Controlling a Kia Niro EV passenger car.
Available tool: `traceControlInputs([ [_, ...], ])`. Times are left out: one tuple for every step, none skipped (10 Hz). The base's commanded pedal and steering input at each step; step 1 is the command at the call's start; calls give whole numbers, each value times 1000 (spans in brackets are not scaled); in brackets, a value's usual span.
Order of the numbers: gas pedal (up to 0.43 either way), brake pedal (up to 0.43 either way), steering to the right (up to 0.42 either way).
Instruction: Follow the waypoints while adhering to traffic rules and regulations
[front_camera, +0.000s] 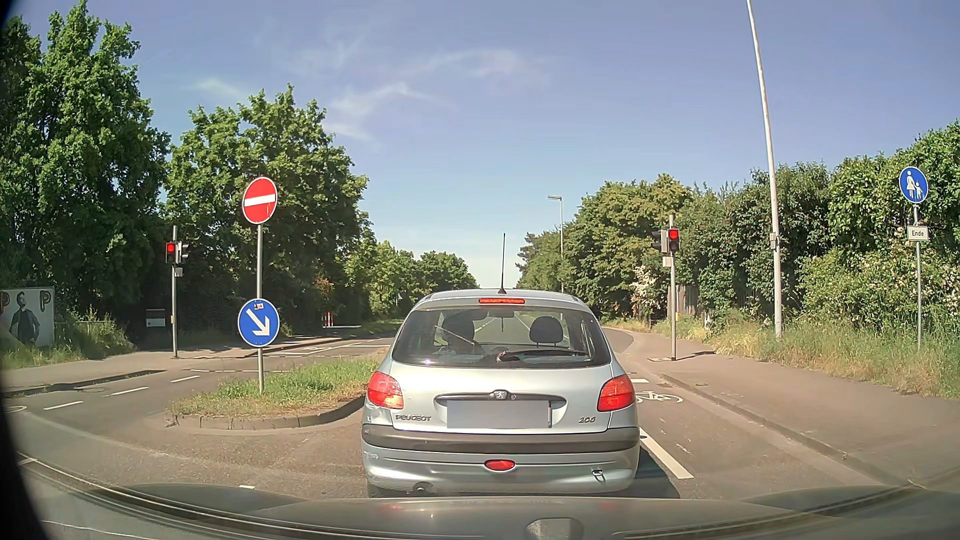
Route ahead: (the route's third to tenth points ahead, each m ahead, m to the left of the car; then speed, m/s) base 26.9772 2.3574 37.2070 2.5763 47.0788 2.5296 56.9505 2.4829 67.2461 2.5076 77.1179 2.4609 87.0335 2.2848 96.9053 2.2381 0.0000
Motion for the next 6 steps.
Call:
traceControlInputs([
  [0,238,0],
  [0,238,-1],
  [0,238,0],
  [0,238,0],
  [0,238,0],
  [0,238,0],
])
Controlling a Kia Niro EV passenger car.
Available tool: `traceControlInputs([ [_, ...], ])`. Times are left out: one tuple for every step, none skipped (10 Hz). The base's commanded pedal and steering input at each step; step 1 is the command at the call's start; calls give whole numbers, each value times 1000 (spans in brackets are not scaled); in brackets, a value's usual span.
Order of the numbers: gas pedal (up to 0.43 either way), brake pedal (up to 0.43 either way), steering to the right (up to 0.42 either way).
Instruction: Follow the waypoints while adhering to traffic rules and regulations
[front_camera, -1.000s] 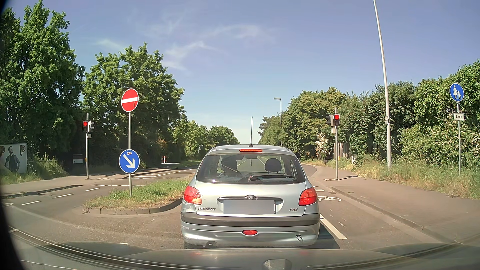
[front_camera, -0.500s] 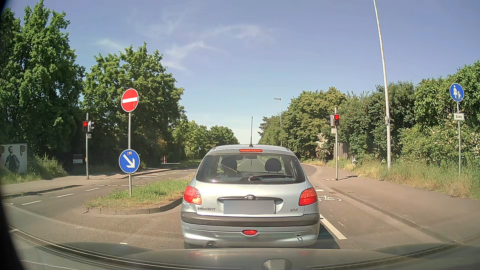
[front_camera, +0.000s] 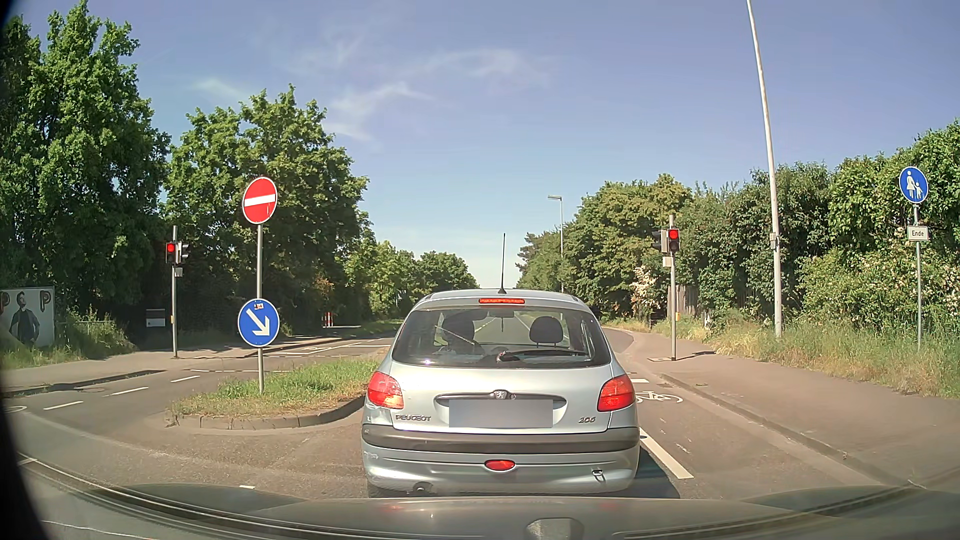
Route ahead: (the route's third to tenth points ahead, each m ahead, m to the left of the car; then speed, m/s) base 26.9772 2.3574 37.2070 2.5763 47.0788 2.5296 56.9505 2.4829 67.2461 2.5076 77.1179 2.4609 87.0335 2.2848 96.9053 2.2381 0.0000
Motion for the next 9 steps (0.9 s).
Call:
traceControlInputs([
  [0,238,0],
  [0,238,0],
  [0,238,1],
  [0,238,2],
  [0,238,1],
  [0,238,1],
  [0,238,1],
  [0,238,1],
  [0,238,1],
])
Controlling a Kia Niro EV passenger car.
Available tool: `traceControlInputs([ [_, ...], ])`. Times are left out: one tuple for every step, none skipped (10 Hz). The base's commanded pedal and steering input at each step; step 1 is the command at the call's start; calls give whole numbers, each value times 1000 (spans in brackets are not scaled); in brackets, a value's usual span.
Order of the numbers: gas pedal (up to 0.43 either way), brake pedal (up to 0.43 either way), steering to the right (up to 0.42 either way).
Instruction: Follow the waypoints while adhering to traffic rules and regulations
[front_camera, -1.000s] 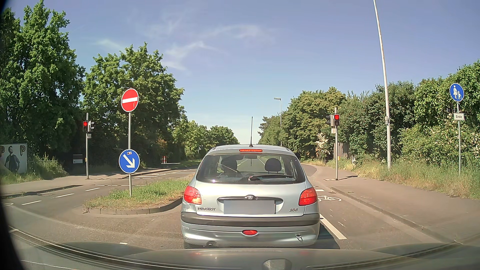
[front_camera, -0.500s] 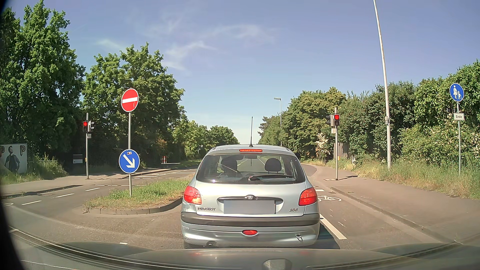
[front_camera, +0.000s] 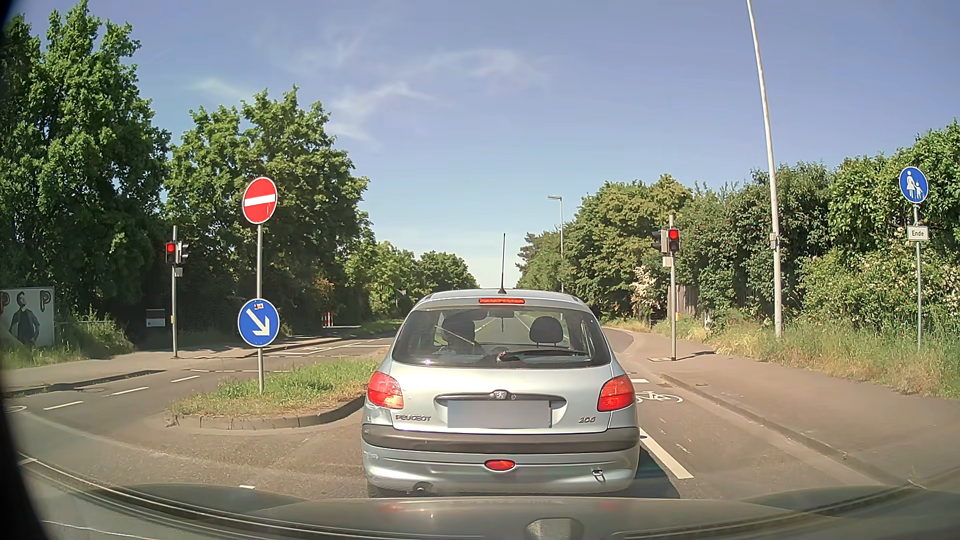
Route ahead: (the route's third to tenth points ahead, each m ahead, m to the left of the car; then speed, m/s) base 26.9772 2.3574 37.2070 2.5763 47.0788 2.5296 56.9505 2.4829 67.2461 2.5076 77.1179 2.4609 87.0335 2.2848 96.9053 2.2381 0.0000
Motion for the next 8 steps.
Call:
traceControlInputs([
  [0,238,1],
  [0,238,1],
  [0,238,1],
  [0,238,1],
  [0,238,1],
  [0,238,1],
  [0,238,1],
  [0,238,2],
])
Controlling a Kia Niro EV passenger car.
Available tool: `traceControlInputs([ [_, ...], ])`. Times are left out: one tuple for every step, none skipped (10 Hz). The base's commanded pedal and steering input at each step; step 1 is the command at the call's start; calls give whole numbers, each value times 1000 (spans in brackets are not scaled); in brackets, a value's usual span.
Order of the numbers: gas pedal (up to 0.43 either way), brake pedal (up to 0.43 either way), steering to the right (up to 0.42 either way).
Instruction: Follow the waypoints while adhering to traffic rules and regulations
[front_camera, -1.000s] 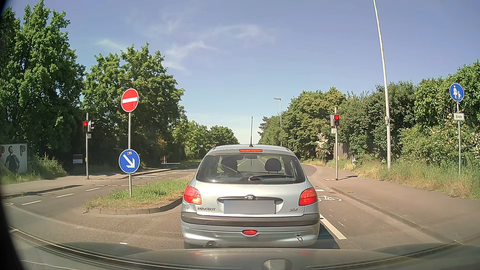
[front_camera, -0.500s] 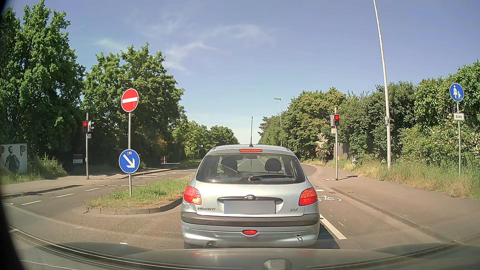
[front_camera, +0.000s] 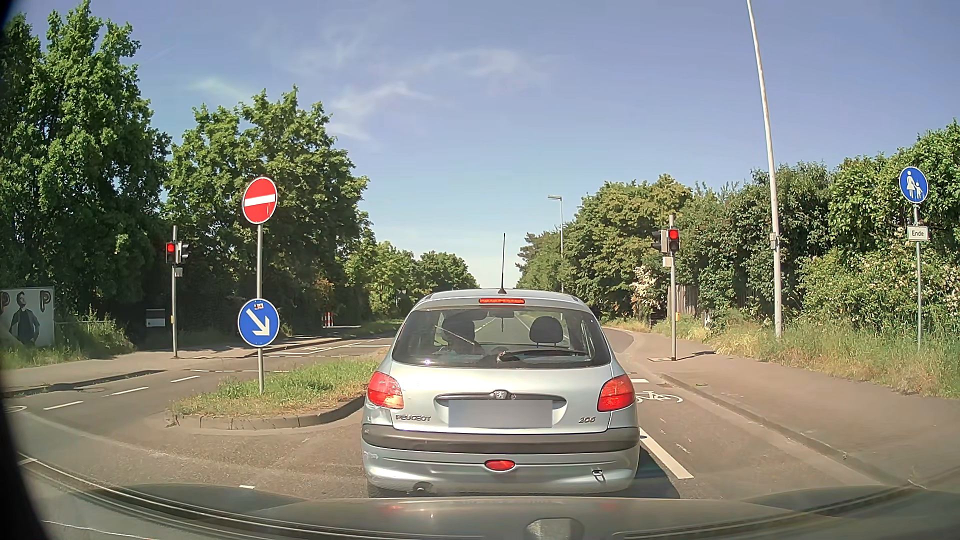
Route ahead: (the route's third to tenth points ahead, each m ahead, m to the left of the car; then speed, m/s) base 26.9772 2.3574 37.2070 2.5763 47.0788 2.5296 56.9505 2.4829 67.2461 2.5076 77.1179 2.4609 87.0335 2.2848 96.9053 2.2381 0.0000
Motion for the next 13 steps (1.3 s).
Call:
traceControlInputs([
  [0,238,1],
  [0,238,1],
  [0,238,1],
  [0,238,2],
  [0,238,1],
  [0,238,1],
  [0,238,1],
  [0,238,1],
  [0,238,2],
  [0,238,1],
  [0,238,1],
  [0,238,1],
  [0,238,1],
])
